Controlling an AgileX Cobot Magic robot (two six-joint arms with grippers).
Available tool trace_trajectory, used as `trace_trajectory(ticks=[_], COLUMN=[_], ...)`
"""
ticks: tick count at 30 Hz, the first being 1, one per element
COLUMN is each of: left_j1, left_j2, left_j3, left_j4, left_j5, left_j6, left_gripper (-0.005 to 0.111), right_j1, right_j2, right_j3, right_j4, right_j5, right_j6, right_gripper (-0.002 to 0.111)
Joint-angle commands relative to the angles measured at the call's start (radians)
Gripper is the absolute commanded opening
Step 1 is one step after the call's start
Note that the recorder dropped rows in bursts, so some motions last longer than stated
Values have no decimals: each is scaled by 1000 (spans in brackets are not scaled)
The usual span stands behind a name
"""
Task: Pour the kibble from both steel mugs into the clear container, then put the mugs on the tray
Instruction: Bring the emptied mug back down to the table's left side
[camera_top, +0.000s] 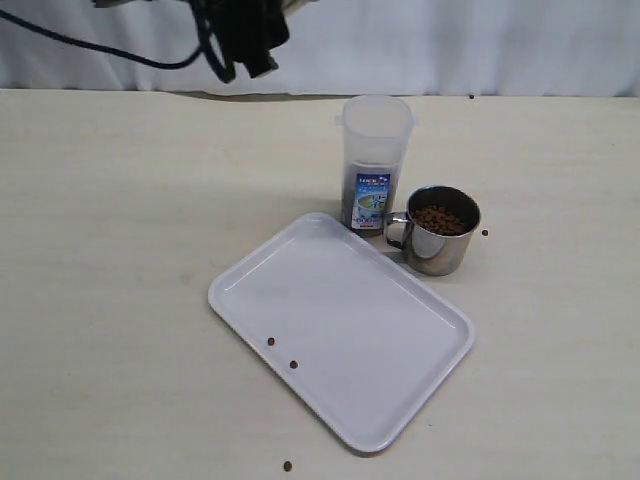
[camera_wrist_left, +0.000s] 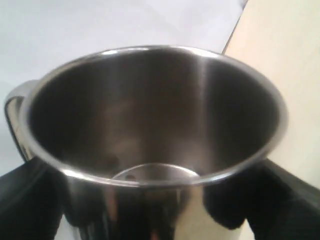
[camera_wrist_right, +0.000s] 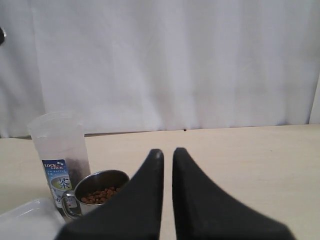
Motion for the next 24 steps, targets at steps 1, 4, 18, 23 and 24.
trace_trajectory(ticks=[1, 4, 18, 23, 24], left_j1=[114, 195, 474, 527, 527], left_j2=[-113, -205, -158, 17, 48], left_j3=[175, 369, 1079, 1075, 1070], left_j4=[-147, -243, -300, -219, -210], left_j5=[-161, -357, -1438, -1580, -1604], left_j6=[-56, -101, -214, -234, -234], left_gripper=[0, 0, 0, 0, 0], right_j1=[4, 4, 4, 4, 4], right_j2=[-3, -3, -3, -3, -3], right_j3=[3, 3, 3, 3, 3], right_j4=[2, 2, 2, 2, 2], right_j5=[-1, -1, -1, -1, -1], right_j6=[-9, -9, -9, -9, -9], right_gripper=[5, 5, 5, 5, 5])
